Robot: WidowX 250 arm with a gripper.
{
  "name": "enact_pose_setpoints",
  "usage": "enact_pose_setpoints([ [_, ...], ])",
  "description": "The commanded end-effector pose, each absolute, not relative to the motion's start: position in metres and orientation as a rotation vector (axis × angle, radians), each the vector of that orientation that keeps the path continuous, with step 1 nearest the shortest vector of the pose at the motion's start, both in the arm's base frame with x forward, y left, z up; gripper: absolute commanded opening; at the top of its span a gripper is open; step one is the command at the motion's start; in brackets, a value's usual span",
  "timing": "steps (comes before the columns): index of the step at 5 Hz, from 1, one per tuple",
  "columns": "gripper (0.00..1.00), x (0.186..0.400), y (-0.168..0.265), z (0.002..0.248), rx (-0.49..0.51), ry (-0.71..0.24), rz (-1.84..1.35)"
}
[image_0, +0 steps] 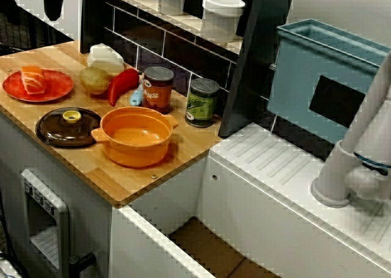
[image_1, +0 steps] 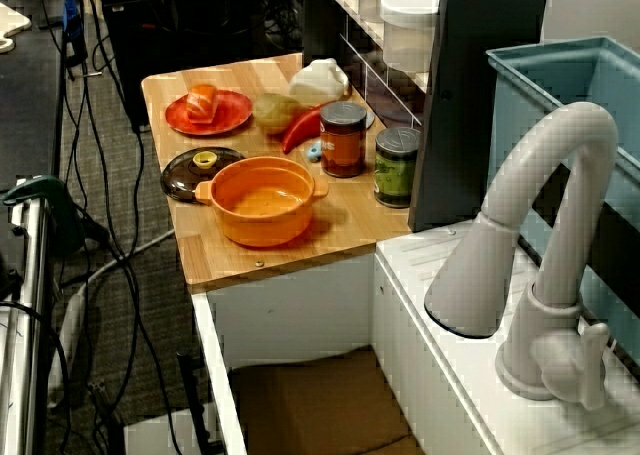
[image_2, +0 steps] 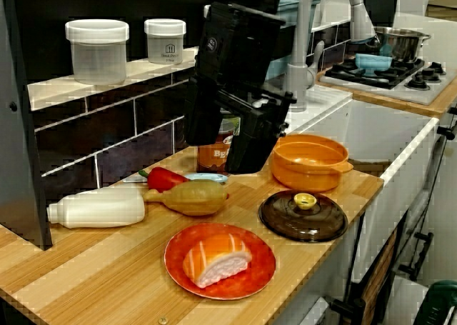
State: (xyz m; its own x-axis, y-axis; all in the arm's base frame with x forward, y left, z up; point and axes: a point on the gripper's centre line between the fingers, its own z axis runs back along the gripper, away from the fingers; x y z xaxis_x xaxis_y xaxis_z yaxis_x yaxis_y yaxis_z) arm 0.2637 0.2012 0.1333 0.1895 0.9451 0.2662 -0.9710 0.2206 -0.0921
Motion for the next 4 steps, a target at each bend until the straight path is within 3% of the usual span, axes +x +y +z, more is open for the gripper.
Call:
enact_pose_setpoints([
  [1,1.00,0.263,0.201,0.144,0.098,-0.459,1.328],
  [4,1.00,0.279,0.194,0.103,0.187,-0.537,1.246],
])
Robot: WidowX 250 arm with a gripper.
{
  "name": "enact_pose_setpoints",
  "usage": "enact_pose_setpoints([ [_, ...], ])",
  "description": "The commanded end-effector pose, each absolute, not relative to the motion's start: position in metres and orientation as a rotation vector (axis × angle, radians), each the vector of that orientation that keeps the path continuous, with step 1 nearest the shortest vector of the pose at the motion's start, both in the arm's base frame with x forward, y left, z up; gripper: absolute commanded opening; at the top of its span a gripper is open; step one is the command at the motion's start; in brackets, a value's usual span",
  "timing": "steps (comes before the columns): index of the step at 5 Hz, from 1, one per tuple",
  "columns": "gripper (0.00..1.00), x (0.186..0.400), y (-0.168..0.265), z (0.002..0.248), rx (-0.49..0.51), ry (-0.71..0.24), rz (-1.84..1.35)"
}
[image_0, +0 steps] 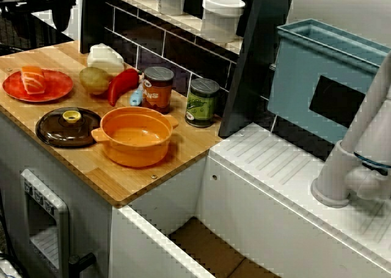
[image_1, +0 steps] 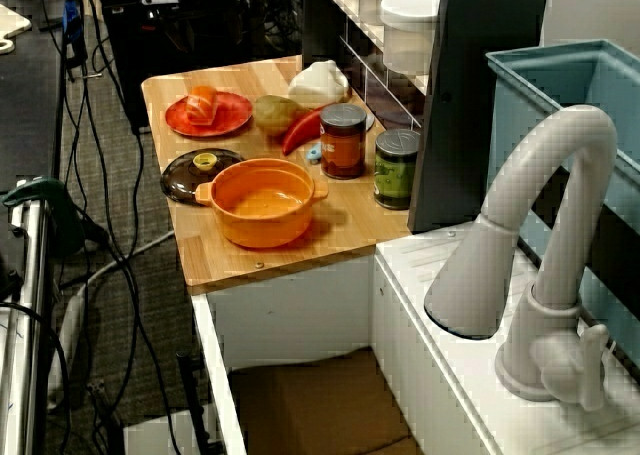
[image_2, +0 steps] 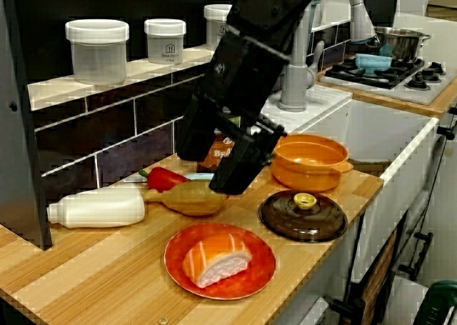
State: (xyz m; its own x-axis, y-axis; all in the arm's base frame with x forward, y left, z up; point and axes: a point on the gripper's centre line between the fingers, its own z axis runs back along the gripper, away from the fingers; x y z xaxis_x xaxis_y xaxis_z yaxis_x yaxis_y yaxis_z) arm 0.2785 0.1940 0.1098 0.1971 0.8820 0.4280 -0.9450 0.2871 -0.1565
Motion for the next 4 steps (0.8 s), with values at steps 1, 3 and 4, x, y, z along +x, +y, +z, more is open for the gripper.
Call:
enact_pose_setpoints([
  [1,1.00,0.278,0.198,0.085,0.234,-0.547,1.209],
  [3,1.00,0.265,0.198,0.095,0.248,-0.469,1.151],
  [4,1.00,0.259,0.197,0.100,0.257,-0.429,1.143],
])
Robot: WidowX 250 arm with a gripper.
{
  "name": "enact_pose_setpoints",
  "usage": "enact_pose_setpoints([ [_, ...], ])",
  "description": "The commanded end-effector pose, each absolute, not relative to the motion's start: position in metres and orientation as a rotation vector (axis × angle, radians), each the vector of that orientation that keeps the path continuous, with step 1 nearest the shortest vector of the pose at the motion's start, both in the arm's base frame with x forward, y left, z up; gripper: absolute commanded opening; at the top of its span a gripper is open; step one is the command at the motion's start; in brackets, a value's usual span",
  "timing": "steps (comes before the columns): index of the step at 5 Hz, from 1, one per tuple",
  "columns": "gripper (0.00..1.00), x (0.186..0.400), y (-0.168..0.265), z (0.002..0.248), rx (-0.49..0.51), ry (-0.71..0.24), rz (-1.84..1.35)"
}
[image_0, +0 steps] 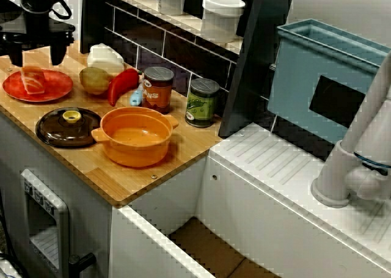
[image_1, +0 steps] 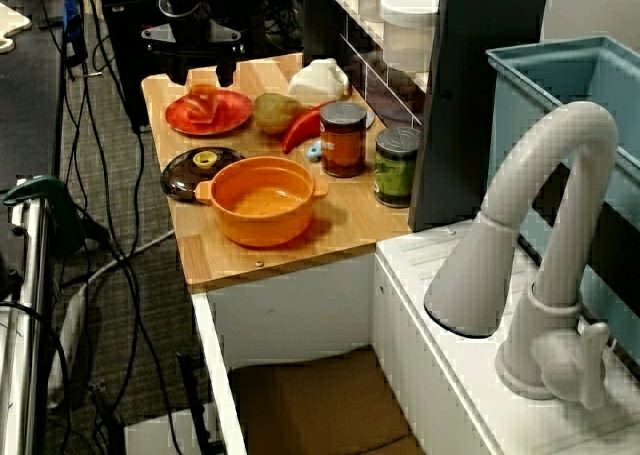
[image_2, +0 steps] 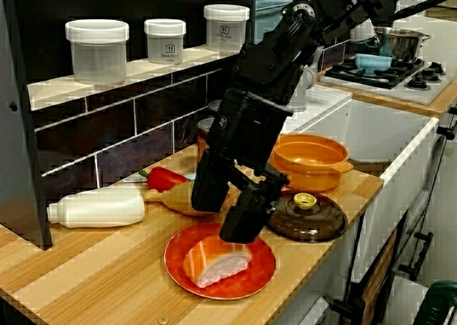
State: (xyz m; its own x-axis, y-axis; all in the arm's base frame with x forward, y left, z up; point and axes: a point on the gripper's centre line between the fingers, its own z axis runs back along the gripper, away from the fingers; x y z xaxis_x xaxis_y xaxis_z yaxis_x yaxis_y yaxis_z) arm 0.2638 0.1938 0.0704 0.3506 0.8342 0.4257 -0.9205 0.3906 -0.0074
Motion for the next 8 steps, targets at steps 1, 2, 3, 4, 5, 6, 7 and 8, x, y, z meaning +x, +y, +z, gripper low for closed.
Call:
enact_pose_setpoints([
  [1,1.00,0.255,0.197,0.101,0.261,-0.412,1.142],
  [2,1.00,0.256,0.199,0.096,0.268,-0.418,1.143],
  [3,1.00,0.260,0.199,0.093,0.272,-0.425,1.150],
  [4,1.00,0.264,0.200,0.090,0.276,-0.430,1.158],
  [5,1.00,0.266,0.200,0.083,0.282,-0.438,1.155],
  [6,1.00,0.266,0.202,0.076,0.298,-0.438,1.147],
  [7,1.00,0.264,0.201,0.073,0.303,-0.445,1.136],
  [8,1.00,0.262,0.198,0.068,0.318,-0.434,1.102],
])
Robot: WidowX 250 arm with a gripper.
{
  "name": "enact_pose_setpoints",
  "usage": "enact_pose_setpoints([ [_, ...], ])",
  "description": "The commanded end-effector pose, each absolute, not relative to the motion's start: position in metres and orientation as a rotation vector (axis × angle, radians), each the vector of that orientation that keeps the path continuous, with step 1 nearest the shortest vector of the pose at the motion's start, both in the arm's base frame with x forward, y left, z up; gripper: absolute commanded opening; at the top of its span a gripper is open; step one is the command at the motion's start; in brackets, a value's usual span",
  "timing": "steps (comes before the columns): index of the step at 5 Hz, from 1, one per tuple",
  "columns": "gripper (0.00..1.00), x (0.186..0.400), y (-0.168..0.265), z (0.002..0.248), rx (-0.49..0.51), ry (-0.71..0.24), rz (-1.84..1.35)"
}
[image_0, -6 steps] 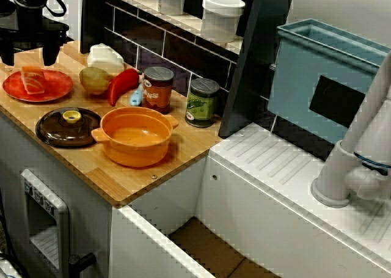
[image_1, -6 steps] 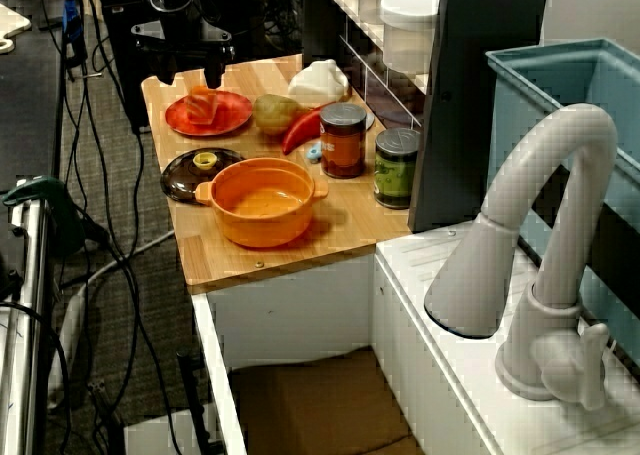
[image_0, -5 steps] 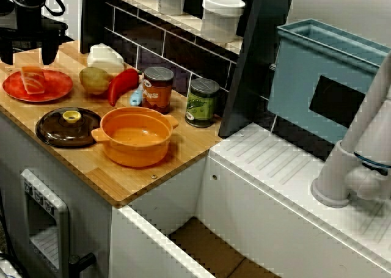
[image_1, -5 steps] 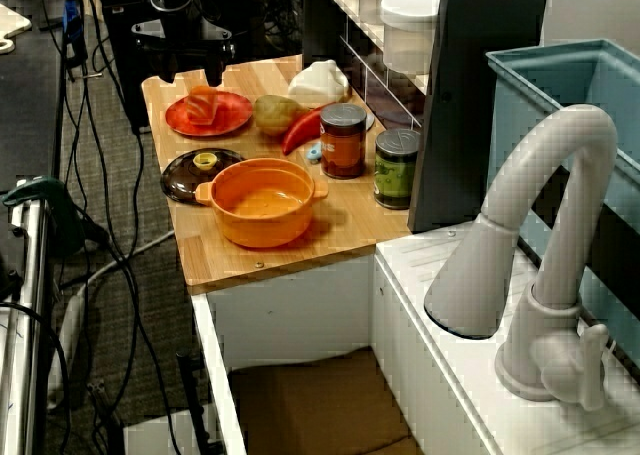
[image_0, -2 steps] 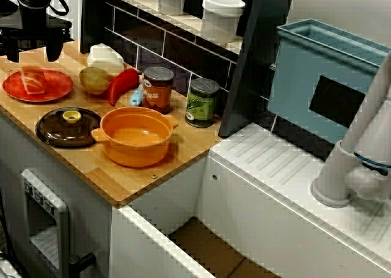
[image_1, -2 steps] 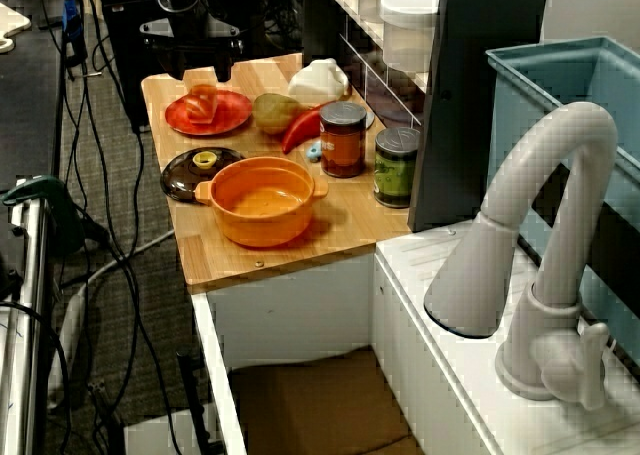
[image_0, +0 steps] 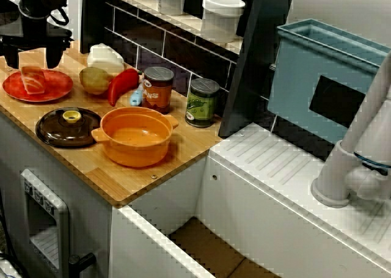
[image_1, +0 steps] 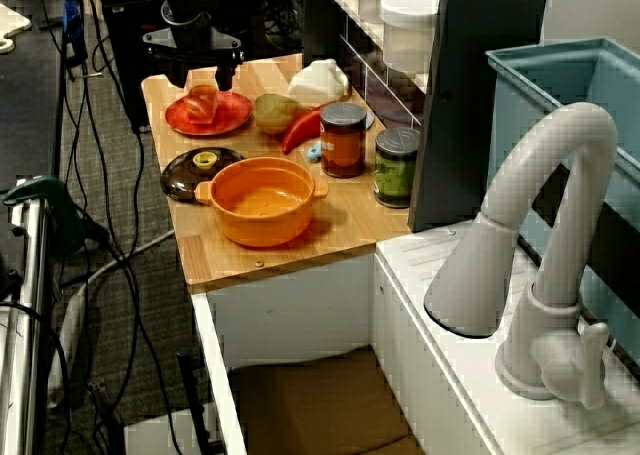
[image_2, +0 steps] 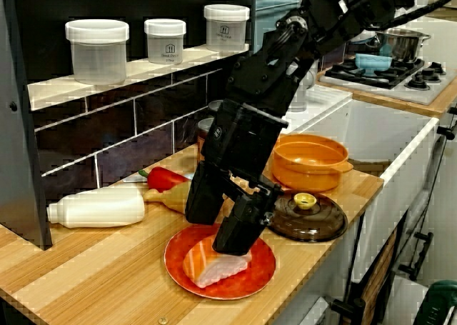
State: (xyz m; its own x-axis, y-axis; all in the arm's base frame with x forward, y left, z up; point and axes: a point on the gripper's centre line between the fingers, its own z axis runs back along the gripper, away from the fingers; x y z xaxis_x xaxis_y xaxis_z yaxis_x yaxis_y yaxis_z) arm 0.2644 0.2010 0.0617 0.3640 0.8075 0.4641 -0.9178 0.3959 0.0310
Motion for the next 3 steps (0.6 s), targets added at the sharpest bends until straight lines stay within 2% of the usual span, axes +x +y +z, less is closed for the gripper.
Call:
enact_pose_setpoints([
  [1,1.00,0.2583,0.1955,0.0629,0.341,-0.423,1.074],
  [3,1.00,0.2576,0.1956,0.0560,0.359,-0.415,1.067],
])
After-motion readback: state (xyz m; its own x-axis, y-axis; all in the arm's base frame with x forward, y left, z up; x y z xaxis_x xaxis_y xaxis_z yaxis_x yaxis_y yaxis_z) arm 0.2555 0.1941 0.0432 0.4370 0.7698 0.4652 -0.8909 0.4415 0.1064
